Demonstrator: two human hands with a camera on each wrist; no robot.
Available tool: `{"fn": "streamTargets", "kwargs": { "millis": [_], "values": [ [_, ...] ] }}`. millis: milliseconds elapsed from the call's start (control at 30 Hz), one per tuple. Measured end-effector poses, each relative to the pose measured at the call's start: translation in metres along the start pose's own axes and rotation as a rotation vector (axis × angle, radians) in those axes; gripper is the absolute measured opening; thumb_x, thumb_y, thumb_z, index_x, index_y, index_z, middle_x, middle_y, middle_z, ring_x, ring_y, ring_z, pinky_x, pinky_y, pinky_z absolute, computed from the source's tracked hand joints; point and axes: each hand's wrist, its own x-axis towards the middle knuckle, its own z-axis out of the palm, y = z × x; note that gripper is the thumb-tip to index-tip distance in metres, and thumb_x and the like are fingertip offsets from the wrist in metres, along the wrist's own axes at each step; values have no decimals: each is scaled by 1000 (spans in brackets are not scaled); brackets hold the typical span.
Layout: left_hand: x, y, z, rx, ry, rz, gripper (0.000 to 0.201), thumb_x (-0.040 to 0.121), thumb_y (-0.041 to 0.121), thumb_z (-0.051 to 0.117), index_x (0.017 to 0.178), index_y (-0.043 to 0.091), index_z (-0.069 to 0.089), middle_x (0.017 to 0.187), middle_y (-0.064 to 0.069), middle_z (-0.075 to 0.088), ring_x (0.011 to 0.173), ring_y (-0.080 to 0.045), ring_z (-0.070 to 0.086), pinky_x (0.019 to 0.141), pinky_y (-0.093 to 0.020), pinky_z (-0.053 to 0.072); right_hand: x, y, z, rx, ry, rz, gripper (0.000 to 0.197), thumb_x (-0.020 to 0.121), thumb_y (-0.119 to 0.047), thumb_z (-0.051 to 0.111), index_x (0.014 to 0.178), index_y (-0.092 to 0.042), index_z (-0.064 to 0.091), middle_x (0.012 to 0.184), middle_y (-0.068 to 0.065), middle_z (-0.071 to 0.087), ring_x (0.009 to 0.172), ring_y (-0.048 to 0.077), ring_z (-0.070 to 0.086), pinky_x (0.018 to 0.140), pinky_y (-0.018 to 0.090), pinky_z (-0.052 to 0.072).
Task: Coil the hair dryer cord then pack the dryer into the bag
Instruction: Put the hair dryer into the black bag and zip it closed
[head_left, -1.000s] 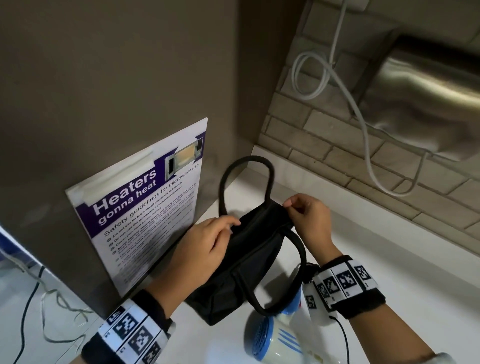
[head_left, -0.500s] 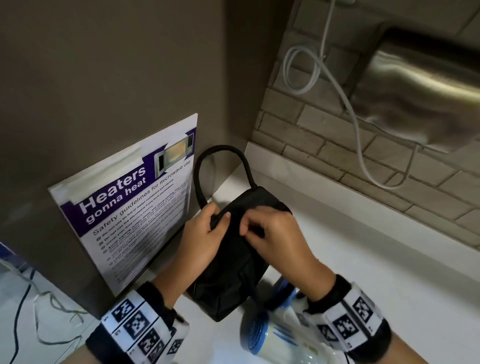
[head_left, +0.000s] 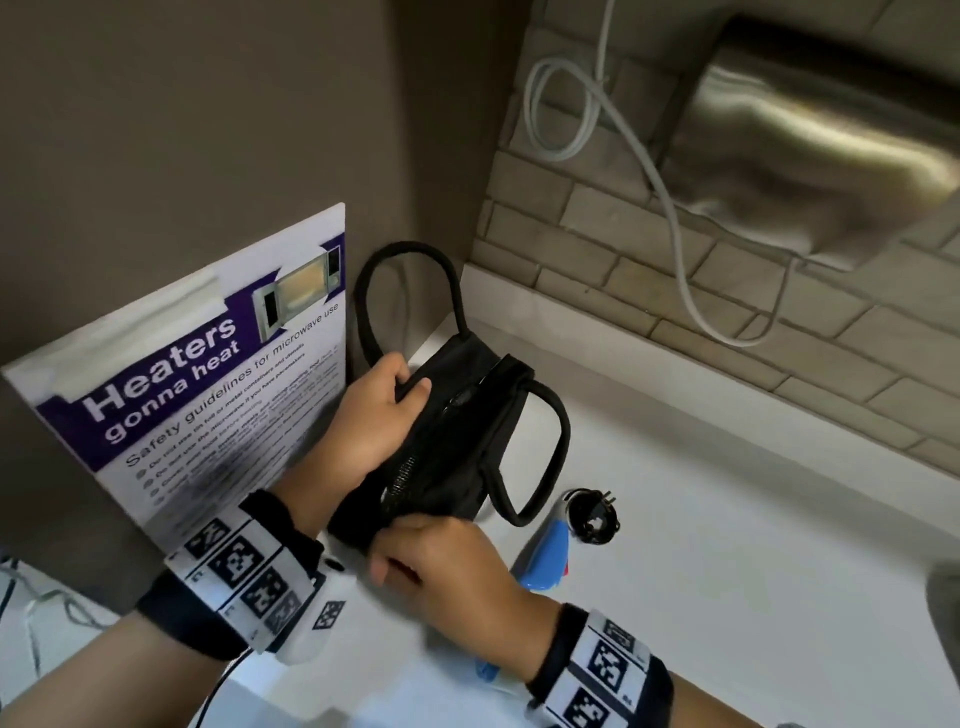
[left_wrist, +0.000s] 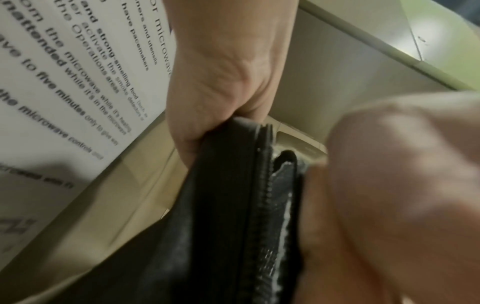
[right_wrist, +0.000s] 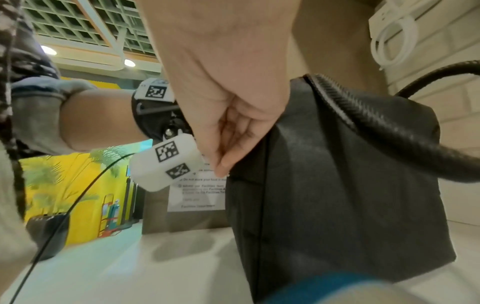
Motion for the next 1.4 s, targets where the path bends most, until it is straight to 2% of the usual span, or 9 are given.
{"fn": "streamTargets", "kwargs": {
  "millis": [167, 300, 400, 567, 700, 933, 1133, 1300, 1400],
  "values": [
    [1, -7, -11, 115, 6, 48, 22, 90, 31, 60, 105, 20, 50, 95, -2, 57, 77, -15, 52, 65, -26, 36, -8, 9, -33, 164, 96, 68, 19, 83, -6, 55, 93, -18, 66, 92, -4, 69, 85, 10, 64, 76, 27, 52],
    [-19, 5, -11, 305, 186, 199, 31, 84, 24, 68, 112, 21, 55, 134, -18, 37, 121, -34, 44, 96, -45, 45, -35, 50, -67, 180, 273, 216, 14, 87, -9, 62, 96, -20, 65, 87, -8, 70, 78, 7, 67, 72, 23, 55],
    [-39, 25, 0, 338, 231, 360, 18, 86, 20, 64, 103, 15, 62, 135, -17, 40, 127, -35, 42, 96, -47, 47, -60, 102, -77, 55, 276, 454, 22, 83, -4, 61, 95, -23, 65, 83, -9, 67, 70, 12, 66, 67, 25, 55],
    [-71, 45, 41, 332, 109, 732, 11, 92, 18, 54, 94, 13, 64, 127, -9, 51, 137, -25, 36, 111, -33, 34, -98, 163, -70, -237, 69, 657, 29, 80, -6, 61, 107, -14, 64, 98, 8, 64, 87, 28, 65, 76, 35, 52],
    [-92, 28, 90, 258, -363, 736, 13, 96, 17, 46, 104, 18, 57, 128, 1, 46, 142, -12, 25, 105, -40, 41, -113, 184, -50, -310, -36, 604, 36, 77, -12, 65, 112, -14, 61, 106, 7, 63, 95, 30, 63, 80, 33, 49],
    [-126, -2, 124, 768, -888, 746, 45, 85, 39, 62, 114, 11, 43, 117, -9, 47, 116, -29, 39, 101, -39, 30, -117, 185, -30, -483, -19, 596, 42, 77, -14, 67, 115, -8, 52, 108, 8, 66, 96, 33, 58, 72, 34, 37],
    [-123, -6, 125, 860, -958, 732, 73, 68, 27, 76, 127, 14, 35, 115, -7, 48, 112, -28, 36, 92, -39, 27, -120, 182, -19, -455, 58, 496, 59, 57, 2, 73, 97, -21, 36, 76, 2, 66, 66, 28, 59, 56, 29, 33],
    [-116, -12, 115, 647, -965, 611, 75, 66, 31, 75, 129, 26, 34, 114, 5, 46, 107, -15, 30, 84, -30, 26, -116, 175, -39, -131, 191, 538, 40, 83, -9, 65, 99, -26, 33, 76, 6, 65, 65, 27, 58, 60, 39, 49],
    [-110, 1, 98, 320, -955, 388, 74, 73, 31, 74, 135, 36, 33, 105, 13, 35, 102, -4, 27, 80, -8, 30, -112, 157, -66, 236, 306, 642, 25, 82, -22, 74, 93, -23, 52, 73, -1, 67, 64, 14, 60, 64, 24, 48]
  ]
}}
